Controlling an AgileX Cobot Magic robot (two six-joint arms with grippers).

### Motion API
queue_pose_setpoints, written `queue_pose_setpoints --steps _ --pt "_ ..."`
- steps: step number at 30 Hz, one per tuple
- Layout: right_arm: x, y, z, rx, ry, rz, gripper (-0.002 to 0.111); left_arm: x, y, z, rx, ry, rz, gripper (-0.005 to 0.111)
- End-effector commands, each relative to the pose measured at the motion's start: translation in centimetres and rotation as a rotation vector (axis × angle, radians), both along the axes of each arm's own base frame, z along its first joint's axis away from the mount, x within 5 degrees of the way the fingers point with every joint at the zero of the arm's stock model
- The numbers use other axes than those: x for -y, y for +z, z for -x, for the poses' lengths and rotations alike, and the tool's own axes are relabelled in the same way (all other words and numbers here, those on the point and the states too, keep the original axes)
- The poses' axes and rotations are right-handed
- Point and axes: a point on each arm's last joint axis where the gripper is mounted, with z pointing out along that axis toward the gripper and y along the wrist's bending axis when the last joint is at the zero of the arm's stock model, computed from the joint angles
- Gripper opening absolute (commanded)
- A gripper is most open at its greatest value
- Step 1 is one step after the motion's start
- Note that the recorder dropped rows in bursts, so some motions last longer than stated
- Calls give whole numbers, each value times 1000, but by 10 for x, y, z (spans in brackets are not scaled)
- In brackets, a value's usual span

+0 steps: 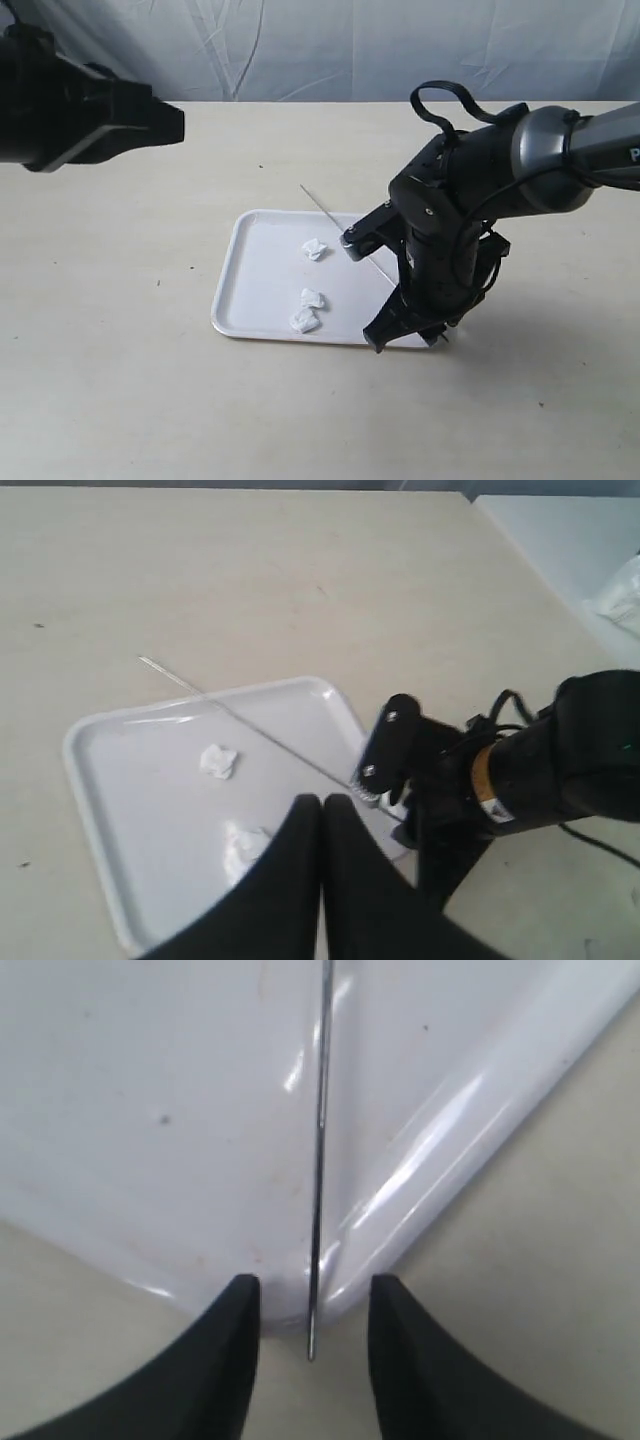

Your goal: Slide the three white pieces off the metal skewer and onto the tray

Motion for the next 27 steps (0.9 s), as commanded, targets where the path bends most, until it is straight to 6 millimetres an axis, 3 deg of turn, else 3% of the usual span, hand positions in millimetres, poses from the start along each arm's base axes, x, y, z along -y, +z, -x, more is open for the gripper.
queue_pose_setpoints --steps 1,5,9,14,19,24,27 --pt "-1 3 0 8 -29 -45 41 -19 -6 12 43 92 -128 0" --pt "-10 24 -5 121 -38 -197 40 -36 -8 21 98 174 -230 0" --pt "-19 59 -9 284 -39 -391 40 -47 -8 33 179 225 -249 0" --pt "-13 99 -4 423 21 -477 40 -60 -11 47 280 273 -281 0" --pt "3 112 13 554 114 -522 39 -75 -23 57 307 376 -322 0" --pt "17 119 35 646 162 -597 27 -84 -32 62 310 460 -307 0" --pt "27 133 40 746 190 -651 22 -88 -34 64 313 502 -316 0"
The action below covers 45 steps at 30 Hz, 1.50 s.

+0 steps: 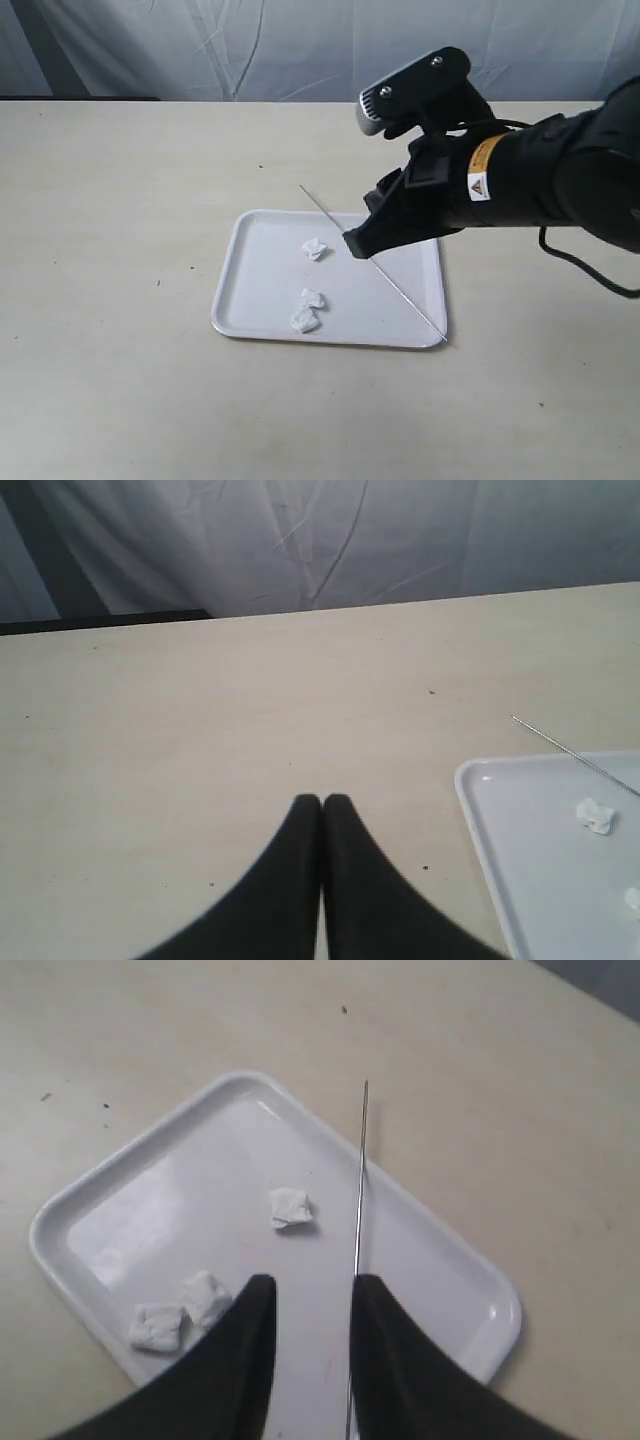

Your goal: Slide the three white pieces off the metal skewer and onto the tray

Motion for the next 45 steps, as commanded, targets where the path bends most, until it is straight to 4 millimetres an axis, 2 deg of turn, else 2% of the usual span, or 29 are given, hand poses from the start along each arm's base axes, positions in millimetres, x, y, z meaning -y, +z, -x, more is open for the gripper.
queue_pose_setpoints --steps 1,5,8,9,13,15,17,20,35,38,41,45 --pt "19 24 6 160 6 -99 22 -8 -4 4 21 71 3 0" --pt "54 49 2 238 -135 -190 22 -16 -8 10 7 150 29 0" --pt "78 64 4 288 -222 -206 22 -15 -11 13 31 124 48 0" --pt "94 70 7 328 -267 -201 22 -14 -13 13 37 122 73 0" --pt "137 70 23 392 -398 -115 19 -20 -23 14 5 178 42 0" --pt "153 73 34 422 -469 -112 19 -21 -24 14 6 195 33 0" --pt "161 71 43 368 -523 -78 19 -21 -25 14 -3 194 53 0" --pt "163 67 53 262 -585 -140 19 -21 -25 15 -5 194 50 0" --pt "163 69 55 267 -594 -173 19 -22 -24 17 4 199 55 0" --pt "164 78 66 311 -597 -213 19 -24 -20 25 32 198 102 0" --pt "164 87 78 341 -604 -288 19 -24 -25 34 -52 231 255 0" --pt "165 86 92 367 -604 -332 19 -28 -33 46 -90 266 340 0"
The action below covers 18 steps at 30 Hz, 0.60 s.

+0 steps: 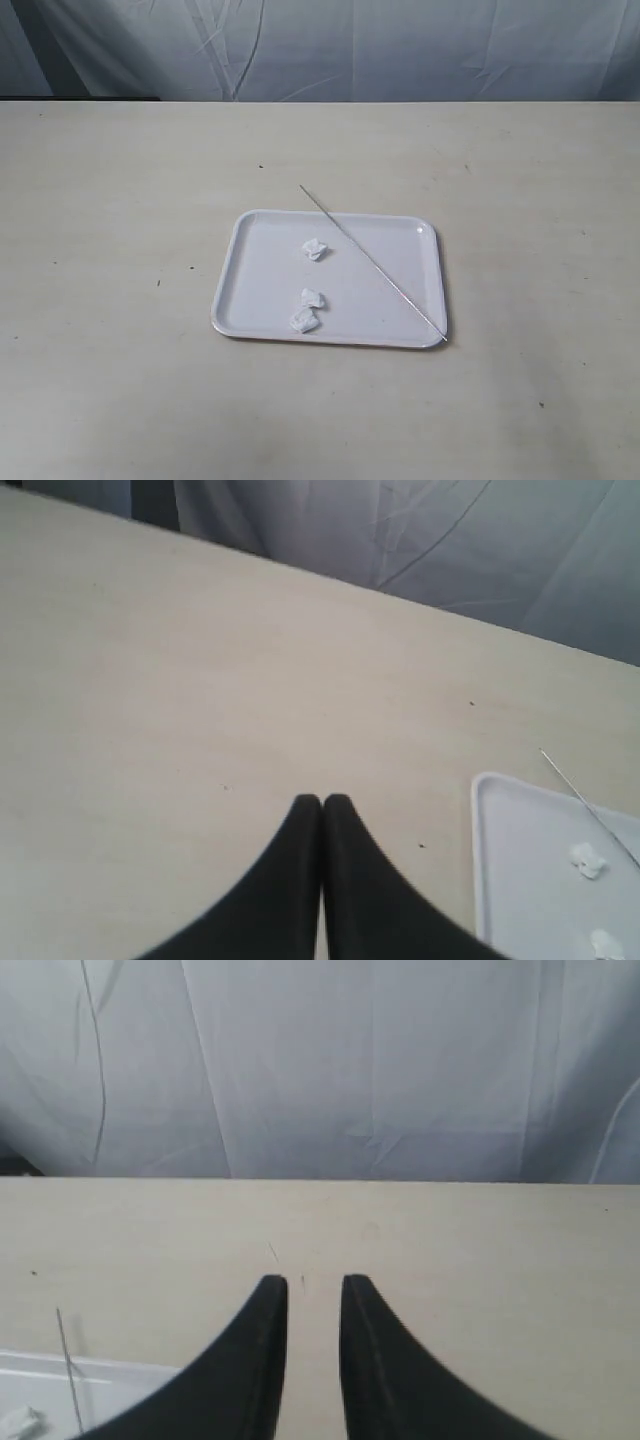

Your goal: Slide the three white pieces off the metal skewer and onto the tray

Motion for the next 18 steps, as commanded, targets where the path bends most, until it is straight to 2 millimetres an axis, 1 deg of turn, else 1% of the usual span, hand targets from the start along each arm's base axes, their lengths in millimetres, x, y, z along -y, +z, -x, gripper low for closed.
queue_pose_setpoints --steps 1,9,12,15,18 --pt "2 -5 17 38 -2 -38 19 -6 -10 14 -21 44 84 0" --pt "6 -53 48 61 2 -36 19 -17 -12 36 66 206 249 0" --pt "7 -64 59 79 2 -48 19 -19 -11 41 96 259 294 0" --pt "8 -72 67 103 3 -51 19 -17 -11 45 102 288 379 0" --pt "9 -84 74 113 3 -53 19 -18 -15 46 103 310 393 0"
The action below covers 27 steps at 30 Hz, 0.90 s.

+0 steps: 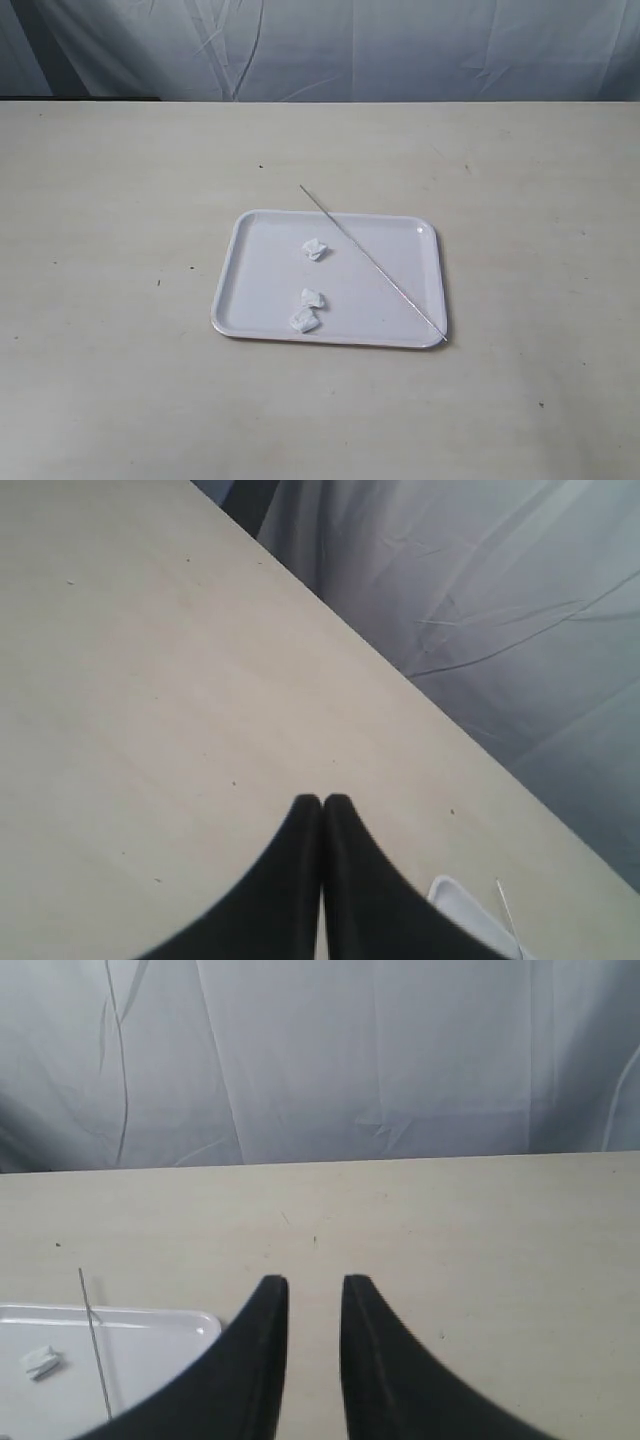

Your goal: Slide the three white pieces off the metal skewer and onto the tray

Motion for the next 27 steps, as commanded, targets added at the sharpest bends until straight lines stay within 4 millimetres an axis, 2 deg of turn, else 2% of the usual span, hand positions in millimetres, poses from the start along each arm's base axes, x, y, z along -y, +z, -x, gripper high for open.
queue_pose_setpoints --steps 1,9,13,21,27 --pt "1 -15 9 29 -3 0 19 1 -8 2 6 24 40 0" --pt "6 -51 21 37 -60 -23 19 2 -59 5 -51 15 59 0" --pt "9 -68 24 22 -115 -23 19 2 -76 6 -73 15 60 0" --pt "13 -73 24 -7 -194 -41 19 4 -93 1 -55 -4 57 0" --pt "13 -73 24 -6 -201 -41 19 5 -92 -2 0 -20 53 0"
